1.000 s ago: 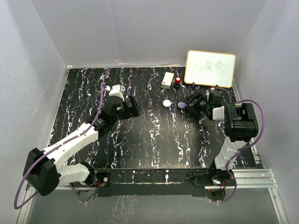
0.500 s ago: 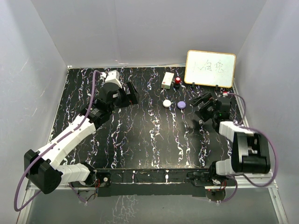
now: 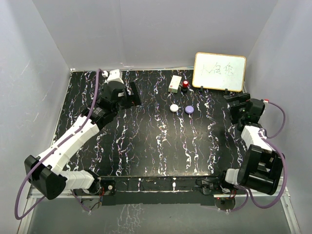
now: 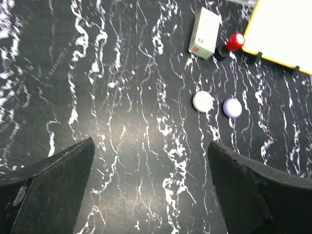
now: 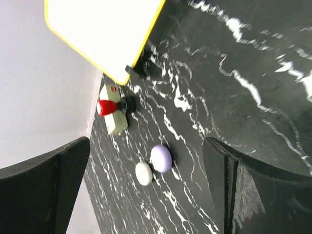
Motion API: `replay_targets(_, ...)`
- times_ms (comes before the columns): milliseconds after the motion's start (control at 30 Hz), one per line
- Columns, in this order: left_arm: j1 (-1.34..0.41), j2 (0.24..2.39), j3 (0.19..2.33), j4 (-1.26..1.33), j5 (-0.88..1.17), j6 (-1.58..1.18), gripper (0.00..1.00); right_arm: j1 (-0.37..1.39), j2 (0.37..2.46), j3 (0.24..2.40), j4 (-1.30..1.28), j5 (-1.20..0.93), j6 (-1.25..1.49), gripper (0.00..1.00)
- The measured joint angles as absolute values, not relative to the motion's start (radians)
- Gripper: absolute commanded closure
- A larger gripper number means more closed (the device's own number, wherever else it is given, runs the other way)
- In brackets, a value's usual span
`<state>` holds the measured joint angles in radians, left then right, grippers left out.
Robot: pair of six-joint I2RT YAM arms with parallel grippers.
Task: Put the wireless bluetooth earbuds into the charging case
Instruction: Reset both arms
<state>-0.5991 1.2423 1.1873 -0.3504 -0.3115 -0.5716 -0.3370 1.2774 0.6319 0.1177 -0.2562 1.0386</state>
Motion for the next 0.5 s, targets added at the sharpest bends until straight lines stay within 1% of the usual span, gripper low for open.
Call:
replay_targets(133, -0.598, 1.263, 1.274, -0.389, -0.369, -0.524, 0.02, -0.398, 1.276, 0.643, 0.086, -0.241, 1.061, 0.02)
replay_targets(267, -0.598, 1.281, 1.352, -0.401, -0.408, -0.472, 0.01, -0.415, 1.276, 0.643, 0.064, -0.246, 1.083, 0.02)
replay_targets(500, -0.597, 1.290, 1.373, -0.405, -0.410, -0.442, 0.02, -0.420, 1.276, 0.642, 0.060, -0.265, 1.102, 0.01)
